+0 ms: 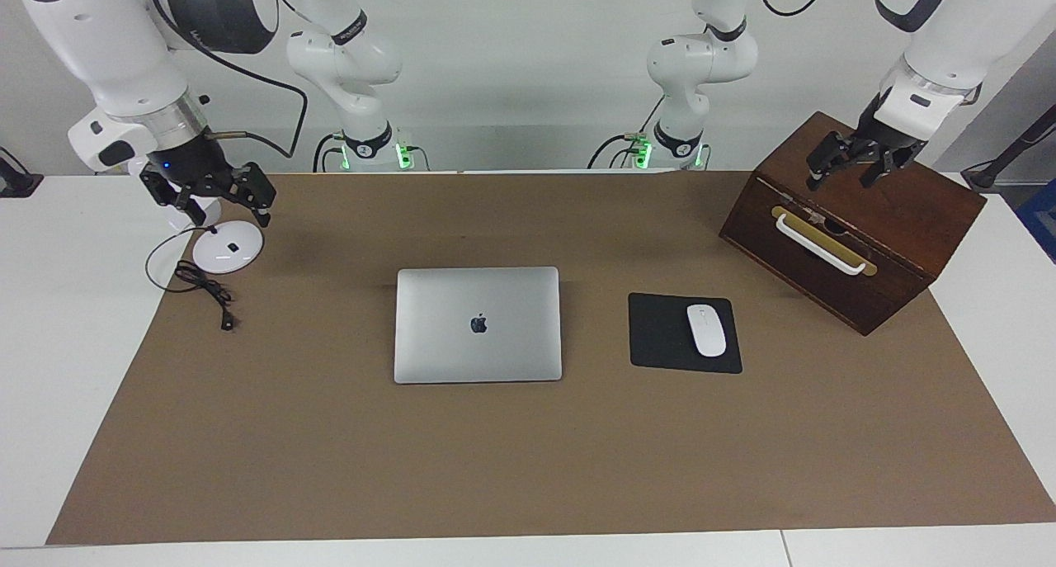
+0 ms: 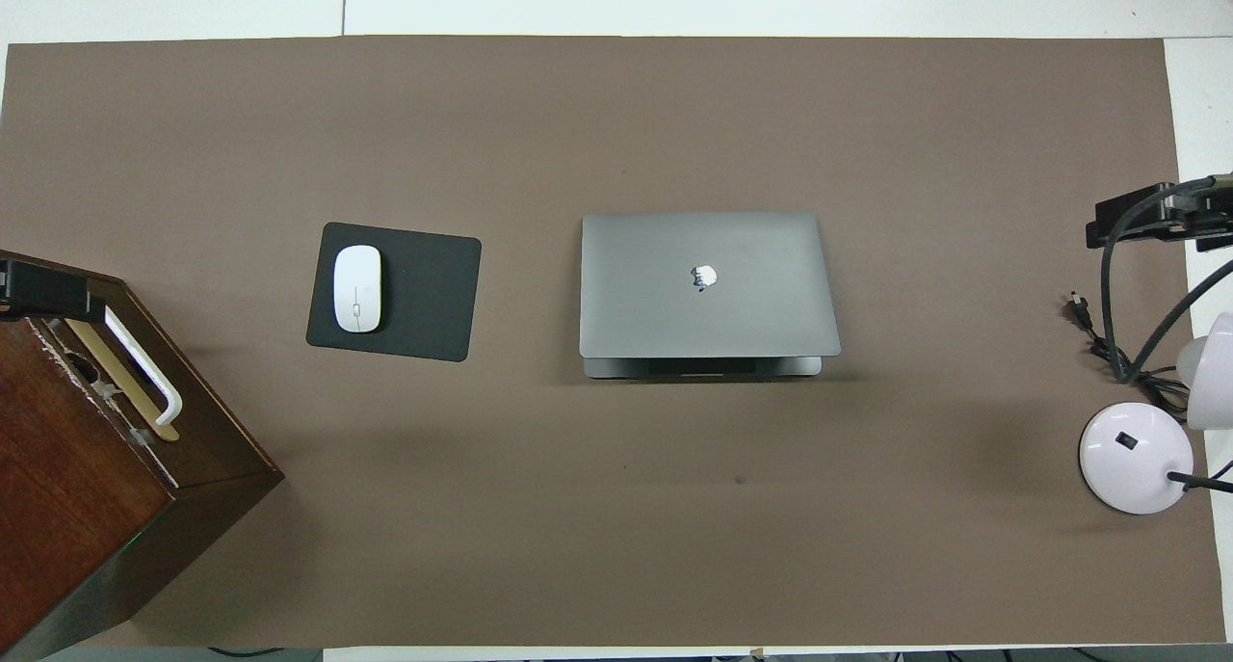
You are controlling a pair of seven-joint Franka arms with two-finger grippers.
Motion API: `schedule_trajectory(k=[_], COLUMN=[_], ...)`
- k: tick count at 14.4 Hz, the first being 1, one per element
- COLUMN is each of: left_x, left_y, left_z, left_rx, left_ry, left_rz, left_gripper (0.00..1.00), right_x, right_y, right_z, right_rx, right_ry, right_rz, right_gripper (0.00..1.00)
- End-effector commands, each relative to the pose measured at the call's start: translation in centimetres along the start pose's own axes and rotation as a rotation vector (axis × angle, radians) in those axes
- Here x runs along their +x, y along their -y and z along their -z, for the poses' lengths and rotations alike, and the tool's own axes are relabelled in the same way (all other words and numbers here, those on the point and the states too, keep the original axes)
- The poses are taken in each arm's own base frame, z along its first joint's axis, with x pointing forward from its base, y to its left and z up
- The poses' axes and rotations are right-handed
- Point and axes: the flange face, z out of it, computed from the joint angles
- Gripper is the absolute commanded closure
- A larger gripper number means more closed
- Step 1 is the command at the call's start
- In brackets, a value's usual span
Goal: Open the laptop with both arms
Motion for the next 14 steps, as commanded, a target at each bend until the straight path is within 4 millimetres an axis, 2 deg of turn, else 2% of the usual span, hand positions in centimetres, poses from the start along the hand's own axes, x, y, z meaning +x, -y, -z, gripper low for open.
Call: schedule_trajectory(k=[1,8,14], left_x=[-0.4,-0.6,-0.2], left_y=[-0.1,0.0,-1.2], left_z=[0.2,0.2,0.6], left_rx=[0.019,0.016,0.016], left_ry=[-0.017,-0.016,-0.053], left_rz=[0.005,-0.001,-0.012], left_gripper=[0.00,0.00,0.00], right_x=[-0.5,-0.7,-0.7], right_y=[-0.7,-0.6,-1.0], right_z=[0.0,-0.3,-0.2], right_rx=[-0.022,-0.023,-0.023], right_ry=[-0.020,-0.015,-0.018], right_rz=[0.022,0.022,0.021], right_gripper=[0.00,0.00,0.00])
